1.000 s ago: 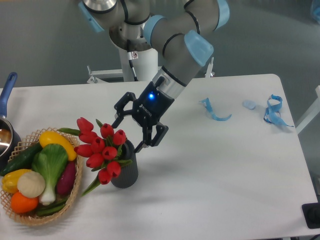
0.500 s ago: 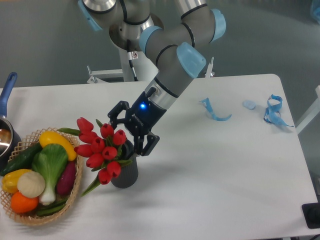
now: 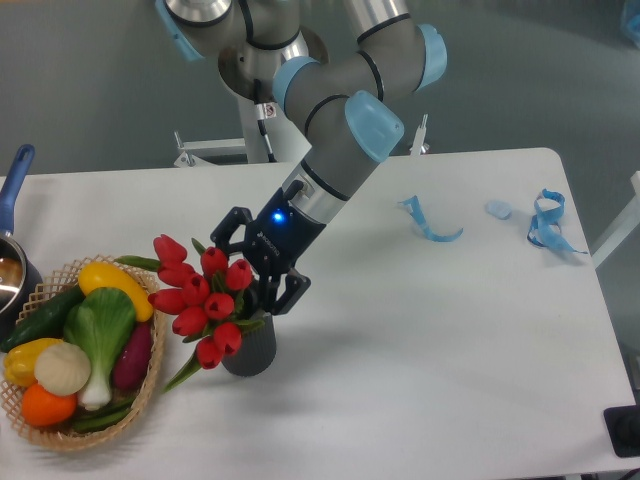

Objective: Pick up the flowers from the vase
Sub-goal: 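Close the gripper around the red tulip stems at the vase rim, then lift the tulip bunch up out of the grey vase and away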

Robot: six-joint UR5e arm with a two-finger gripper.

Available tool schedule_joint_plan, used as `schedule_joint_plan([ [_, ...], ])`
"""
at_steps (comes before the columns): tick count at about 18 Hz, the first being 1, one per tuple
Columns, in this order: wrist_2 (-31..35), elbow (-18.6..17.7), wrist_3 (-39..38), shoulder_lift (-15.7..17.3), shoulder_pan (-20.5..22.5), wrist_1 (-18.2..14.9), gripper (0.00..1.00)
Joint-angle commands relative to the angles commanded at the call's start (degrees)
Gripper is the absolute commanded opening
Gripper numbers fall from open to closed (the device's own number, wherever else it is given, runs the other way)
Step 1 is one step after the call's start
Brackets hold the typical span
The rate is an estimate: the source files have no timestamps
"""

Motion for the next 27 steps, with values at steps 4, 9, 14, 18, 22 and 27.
schedule_joint_plan([
  [4,-0.2,0.0,-0.1,-0.1,0.0,0.0,0.34],
  [9,-0.3,0.2,-0.3,0.4,0.3,-0.1,0.29],
  [14,-1.1,1.3,-4.6,1.4,0.8,-0.4,0.29],
  [18,-1.8,1.7,-8.2,3.6,1.1,-0.8,0.29],
  [22,-4.6,2.3,-12.5,5.3,1.3,-0.5,0.29],
  [27,-7.5,4.0,-20.6,6.3,2.5,-0.5,0.29],
])
